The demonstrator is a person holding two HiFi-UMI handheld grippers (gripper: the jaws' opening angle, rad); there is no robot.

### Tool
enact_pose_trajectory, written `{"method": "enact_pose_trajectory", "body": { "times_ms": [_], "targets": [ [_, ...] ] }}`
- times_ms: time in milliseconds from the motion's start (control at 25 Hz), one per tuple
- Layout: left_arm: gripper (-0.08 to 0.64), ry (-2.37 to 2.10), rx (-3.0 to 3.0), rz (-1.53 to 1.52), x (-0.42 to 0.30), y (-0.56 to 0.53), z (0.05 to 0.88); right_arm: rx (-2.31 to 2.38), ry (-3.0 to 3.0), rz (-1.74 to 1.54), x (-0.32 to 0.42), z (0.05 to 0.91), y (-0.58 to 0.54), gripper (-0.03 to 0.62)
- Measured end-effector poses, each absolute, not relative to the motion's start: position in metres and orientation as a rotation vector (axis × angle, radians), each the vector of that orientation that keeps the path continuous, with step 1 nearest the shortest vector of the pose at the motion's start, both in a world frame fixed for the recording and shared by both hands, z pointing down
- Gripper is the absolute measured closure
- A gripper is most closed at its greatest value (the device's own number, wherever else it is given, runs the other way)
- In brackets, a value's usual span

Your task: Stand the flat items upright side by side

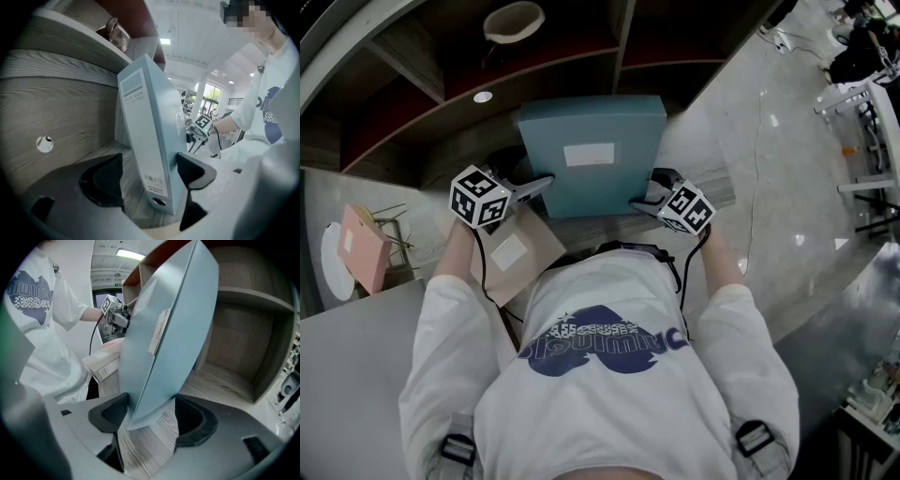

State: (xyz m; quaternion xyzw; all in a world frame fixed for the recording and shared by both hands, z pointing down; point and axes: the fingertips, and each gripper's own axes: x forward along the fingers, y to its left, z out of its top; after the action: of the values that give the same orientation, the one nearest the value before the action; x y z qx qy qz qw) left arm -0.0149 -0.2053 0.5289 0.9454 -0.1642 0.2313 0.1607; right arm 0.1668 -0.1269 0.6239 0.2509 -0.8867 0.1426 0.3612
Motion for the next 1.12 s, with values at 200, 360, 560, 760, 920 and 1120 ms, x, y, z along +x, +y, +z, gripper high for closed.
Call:
{"method": "enact_pose_trajectory", "body": {
  "times_ms": [200, 360, 560, 760, 920, 1120],
  "targets": [
    [0.212, -0.351, 2.653, 0.618, -0.011, -0.199, 0.531, 0.645, -2.27, 0.336, 0.167, 0.623, -0.124, 0.281],
    [0.255, -0.351, 2.667, 0.601, -0.009, -0.198, 0.53, 0.644, -2.255, 0.331, 0.167, 0.624, -0.126, 0.276],
    [0.26, -0.367, 2.695, 0.595, -0.011, -0.192, 0.529, 0.662, -2.217, 0.329, 0.166, 0.624, -0.123, 0.267],
    [0.26, -0.396, 2.707, 0.579, -0.012, -0.19, 0.529, 0.926, -2.26, 0.451, 0.183, 0.591, -0.132, 0.236],
    [0.259, -0.416, 2.735, 0.58, -0.014, -0.185, 0.527, 1.263, -2.313, 0.477, 0.197, 0.523, -0.135, 0.235],
    [0.259, -0.444, 2.748, 0.581, -0.015, -0.175, 0.525, 1.444, -2.3, 0.472, 0.172, 0.468, -0.119, 0.227]
  ]
}}
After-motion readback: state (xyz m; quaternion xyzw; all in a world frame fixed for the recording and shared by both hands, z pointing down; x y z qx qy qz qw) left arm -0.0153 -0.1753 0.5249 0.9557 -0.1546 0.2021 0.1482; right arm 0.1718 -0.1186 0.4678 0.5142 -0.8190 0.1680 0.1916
